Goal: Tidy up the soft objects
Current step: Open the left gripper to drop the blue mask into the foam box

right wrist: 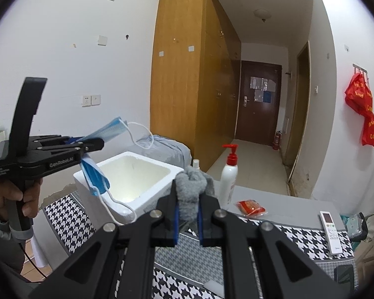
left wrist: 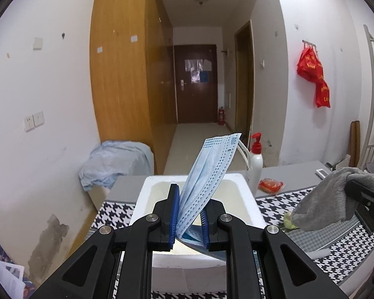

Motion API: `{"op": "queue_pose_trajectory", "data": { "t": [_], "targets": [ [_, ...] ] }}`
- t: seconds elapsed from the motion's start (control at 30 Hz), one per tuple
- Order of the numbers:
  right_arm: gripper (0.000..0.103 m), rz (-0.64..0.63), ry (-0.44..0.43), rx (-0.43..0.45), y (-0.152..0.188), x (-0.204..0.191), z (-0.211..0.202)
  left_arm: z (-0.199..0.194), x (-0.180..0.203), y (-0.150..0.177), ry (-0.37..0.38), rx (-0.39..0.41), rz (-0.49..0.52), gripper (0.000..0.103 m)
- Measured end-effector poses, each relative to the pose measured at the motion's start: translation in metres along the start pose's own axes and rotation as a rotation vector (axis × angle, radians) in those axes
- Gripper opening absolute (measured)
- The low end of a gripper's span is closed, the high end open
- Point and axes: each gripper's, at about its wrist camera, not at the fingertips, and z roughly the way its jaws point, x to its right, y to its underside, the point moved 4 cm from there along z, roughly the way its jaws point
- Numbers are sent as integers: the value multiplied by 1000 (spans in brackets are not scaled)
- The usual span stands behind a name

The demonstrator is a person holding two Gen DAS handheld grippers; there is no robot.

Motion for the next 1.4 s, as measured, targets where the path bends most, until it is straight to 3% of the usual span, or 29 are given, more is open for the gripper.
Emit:
{"op": "queue_pose_trajectory", "data": {
  "t": [0.8,0.9,0.97,1.03,1.1,1.13,1.17,1.4],
  "targets": [
    [14,13,22,-29,0,2,21,47,-11,3,-25,-88,-12,17],
    [14,16,28,-31,0,2,22,50,-14,3,-35,-91,-18,36],
    [14,16,31,-32,0,1,23,50,-15,3,-30,-85,-25,65],
    [14,17,33,-32,-2,1,24,48,-18,2,-44,-69,-29,69],
    [14,16,32,-32,-3,-1,25,47,-20,2,-49,-66,-26,80],
    [14,13,30,-32,-3,-3,26,46,-20,2,-47,-60,-22,93],
    [14,11,30,-32,-4,-2,26,45,-20,2,-49,-53,-20,99],
    [14,2,26,-26,-9,-7,27,35,-29,1,-60,-21,-23,99]
  ]
}}
